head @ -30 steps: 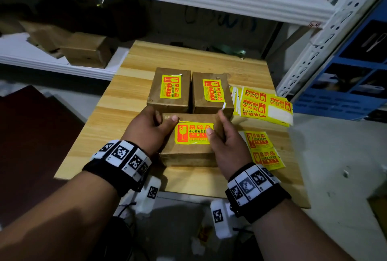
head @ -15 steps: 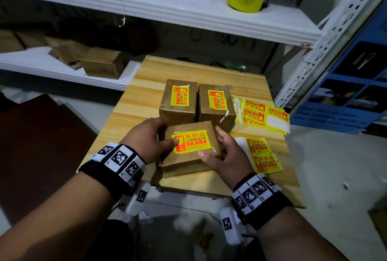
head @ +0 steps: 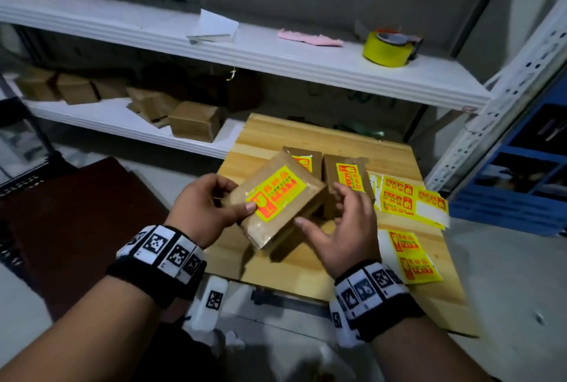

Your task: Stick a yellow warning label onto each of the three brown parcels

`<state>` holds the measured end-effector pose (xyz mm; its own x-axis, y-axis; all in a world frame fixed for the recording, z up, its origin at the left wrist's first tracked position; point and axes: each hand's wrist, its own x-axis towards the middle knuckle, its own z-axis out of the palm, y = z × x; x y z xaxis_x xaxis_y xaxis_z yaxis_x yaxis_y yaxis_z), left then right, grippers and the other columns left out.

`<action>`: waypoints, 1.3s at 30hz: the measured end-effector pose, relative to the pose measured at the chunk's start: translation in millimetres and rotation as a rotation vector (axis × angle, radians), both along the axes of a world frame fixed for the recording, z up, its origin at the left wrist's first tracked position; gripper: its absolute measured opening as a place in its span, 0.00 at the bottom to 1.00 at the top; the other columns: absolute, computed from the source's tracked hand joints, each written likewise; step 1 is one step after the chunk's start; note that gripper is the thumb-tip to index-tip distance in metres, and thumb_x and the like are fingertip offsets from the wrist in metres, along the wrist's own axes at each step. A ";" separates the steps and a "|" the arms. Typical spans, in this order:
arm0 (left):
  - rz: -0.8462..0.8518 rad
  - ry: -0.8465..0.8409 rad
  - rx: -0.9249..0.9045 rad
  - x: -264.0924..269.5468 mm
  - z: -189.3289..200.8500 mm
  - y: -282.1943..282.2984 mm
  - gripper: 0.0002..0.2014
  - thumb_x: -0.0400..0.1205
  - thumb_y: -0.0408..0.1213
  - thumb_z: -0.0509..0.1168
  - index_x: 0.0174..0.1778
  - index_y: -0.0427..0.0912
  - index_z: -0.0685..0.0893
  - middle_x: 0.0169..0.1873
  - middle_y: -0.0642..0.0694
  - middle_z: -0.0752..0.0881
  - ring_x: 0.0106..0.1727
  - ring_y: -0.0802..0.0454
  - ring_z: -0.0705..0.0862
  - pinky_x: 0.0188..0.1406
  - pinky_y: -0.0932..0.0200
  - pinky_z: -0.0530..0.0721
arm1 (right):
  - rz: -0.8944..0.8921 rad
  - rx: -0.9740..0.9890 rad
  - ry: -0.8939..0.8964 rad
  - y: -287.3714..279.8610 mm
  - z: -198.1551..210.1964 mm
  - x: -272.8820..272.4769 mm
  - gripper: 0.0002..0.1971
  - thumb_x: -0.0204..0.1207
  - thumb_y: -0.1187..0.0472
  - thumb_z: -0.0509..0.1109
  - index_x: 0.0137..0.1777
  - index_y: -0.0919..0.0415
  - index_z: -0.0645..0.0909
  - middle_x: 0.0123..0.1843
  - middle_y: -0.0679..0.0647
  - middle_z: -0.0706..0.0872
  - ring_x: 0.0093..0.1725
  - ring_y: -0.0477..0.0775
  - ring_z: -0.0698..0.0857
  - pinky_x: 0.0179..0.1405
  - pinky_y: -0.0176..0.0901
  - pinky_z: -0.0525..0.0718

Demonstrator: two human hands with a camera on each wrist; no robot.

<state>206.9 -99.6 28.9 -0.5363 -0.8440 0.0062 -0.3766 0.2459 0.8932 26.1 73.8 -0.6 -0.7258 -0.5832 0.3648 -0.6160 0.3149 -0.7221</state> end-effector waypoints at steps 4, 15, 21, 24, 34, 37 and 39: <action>0.149 0.200 0.092 -5.8 18.6 -22.0 0.20 0.66 0.45 0.87 0.46 0.44 0.86 0.42 0.38 0.92 0.43 0.31 0.92 0.44 0.34 0.93 | 0.091 -0.044 -0.153 -54.6 30.0 5.6 0.29 0.61 0.40 0.81 0.62 0.40 0.78 0.57 0.44 0.86 0.52 0.44 0.87 0.53 0.53 0.91; 0.390 0.122 0.293 -40.6 -22.8 -96.9 0.31 0.51 0.64 0.84 0.40 0.45 0.86 0.34 0.44 0.93 0.36 0.41 0.94 0.37 0.38 0.94 | 0.049 0.256 -0.003 -88.4 52.2 -52.6 0.25 0.78 0.43 0.72 0.72 0.51 0.82 0.72 0.51 0.86 0.71 0.55 0.83 0.74 0.49 0.79; 0.388 -0.090 0.239 -72.6 -48.1 -95.6 0.31 0.62 0.63 0.82 0.53 0.50 0.84 0.47 0.47 0.91 0.48 0.43 0.90 0.55 0.46 0.90 | -0.112 0.581 0.068 -59.7 32.8 -94.6 0.40 0.75 0.23 0.55 0.81 0.45 0.72 0.87 0.50 0.69 0.86 0.60 0.66 0.85 0.65 0.60; 0.351 -0.124 0.215 -80.5 -53.9 -90.1 0.30 0.68 0.62 0.79 0.62 0.53 0.86 0.53 0.46 0.92 0.52 0.44 0.90 0.57 0.46 0.89 | -0.135 0.767 0.060 -48.2 19.9 -109.7 0.44 0.73 0.21 0.54 0.86 0.42 0.63 0.91 0.48 0.58 0.89 0.61 0.56 0.86 0.70 0.50; 0.307 -0.129 0.243 -85.5 -49.7 -90.2 0.26 0.72 0.58 0.78 0.64 0.54 0.87 0.51 0.48 0.91 0.48 0.45 0.90 0.55 0.45 0.91 | -0.049 0.800 0.051 -40.3 -4.7 -106.0 0.46 0.76 0.25 0.58 0.88 0.50 0.60 0.92 0.51 0.55 0.91 0.60 0.50 0.87 0.54 0.54; 0.276 -0.106 0.252 -84.1 -48.8 -89.0 0.29 0.73 0.57 0.78 0.70 0.54 0.84 0.56 0.47 0.90 0.53 0.45 0.89 0.57 0.44 0.89 | -0.024 0.760 0.021 -36.1 -2.3 -106.1 0.45 0.77 0.24 0.56 0.89 0.49 0.58 0.92 0.49 0.53 0.91 0.58 0.48 0.87 0.54 0.51; 0.269 -0.085 0.226 -82.4 -44.7 -85.9 0.35 0.73 0.58 0.78 0.76 0.55 0.79 0.63 0.46 0.88 0.59 0.43 0.88 0.61 0.40 0.88 | -0.024 0.703 -0.020 -32.4 3.4 -104.5 0.45 0.77 0.24 0.54 0.89 0.48 0.56 0.93 0.49 0.50 0.91 0.58 0.46 0.88 0.54 0.50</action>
